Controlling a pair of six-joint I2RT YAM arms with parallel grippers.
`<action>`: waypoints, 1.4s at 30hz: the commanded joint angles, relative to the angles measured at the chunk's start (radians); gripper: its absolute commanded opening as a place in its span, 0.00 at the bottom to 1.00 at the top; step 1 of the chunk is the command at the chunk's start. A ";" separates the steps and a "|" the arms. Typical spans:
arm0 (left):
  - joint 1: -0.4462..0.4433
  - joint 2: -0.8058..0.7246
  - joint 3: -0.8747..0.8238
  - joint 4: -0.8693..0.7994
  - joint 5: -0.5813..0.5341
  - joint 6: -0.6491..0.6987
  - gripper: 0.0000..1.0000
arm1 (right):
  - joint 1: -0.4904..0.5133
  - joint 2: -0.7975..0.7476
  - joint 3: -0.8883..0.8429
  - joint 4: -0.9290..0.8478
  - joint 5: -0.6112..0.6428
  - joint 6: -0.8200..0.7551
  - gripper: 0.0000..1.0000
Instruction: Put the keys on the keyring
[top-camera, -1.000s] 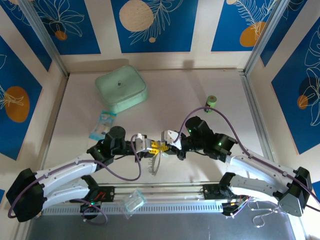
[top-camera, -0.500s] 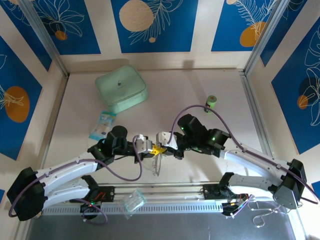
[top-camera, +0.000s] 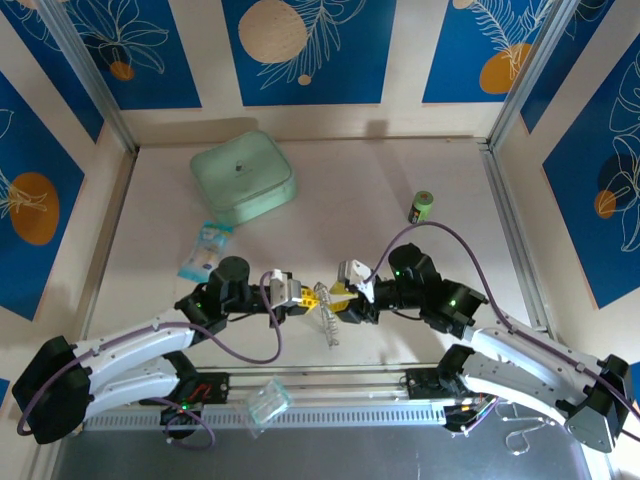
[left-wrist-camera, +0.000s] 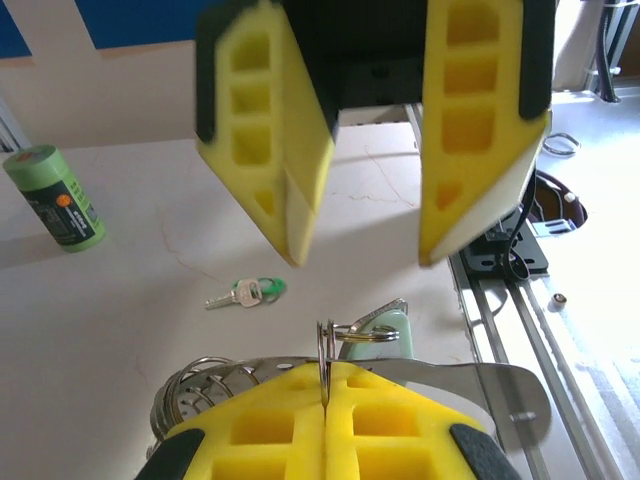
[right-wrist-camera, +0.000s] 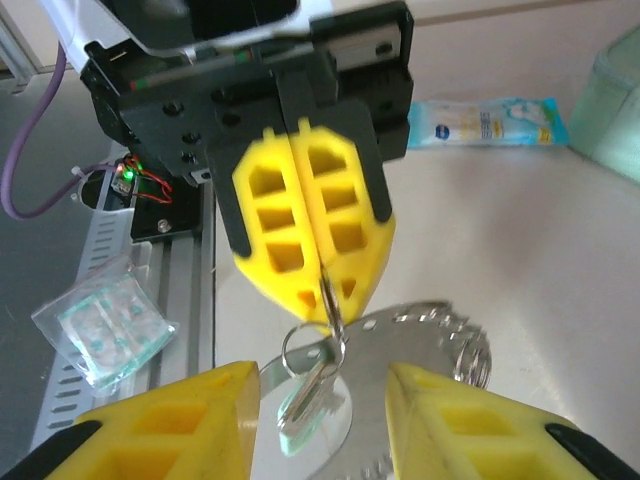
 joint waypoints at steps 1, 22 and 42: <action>-0.003 -0.002 -0.008 0.076 -0.001 -0.024 0.00 | 0.015 -0.015 -0.031 0.014 0.006 0.071 0.39; -0.003 0.002 -0.014 0.140 0.026 -0.067 0.00 | 0.049 0.029 -0.020 0.037 0.102 0.055 0.03; -0.005 0.003 -0.017 0.121 0.068 0.000 0.00 | 0.040 -0.064 -0.056 0.019 0.077 0.019 0.29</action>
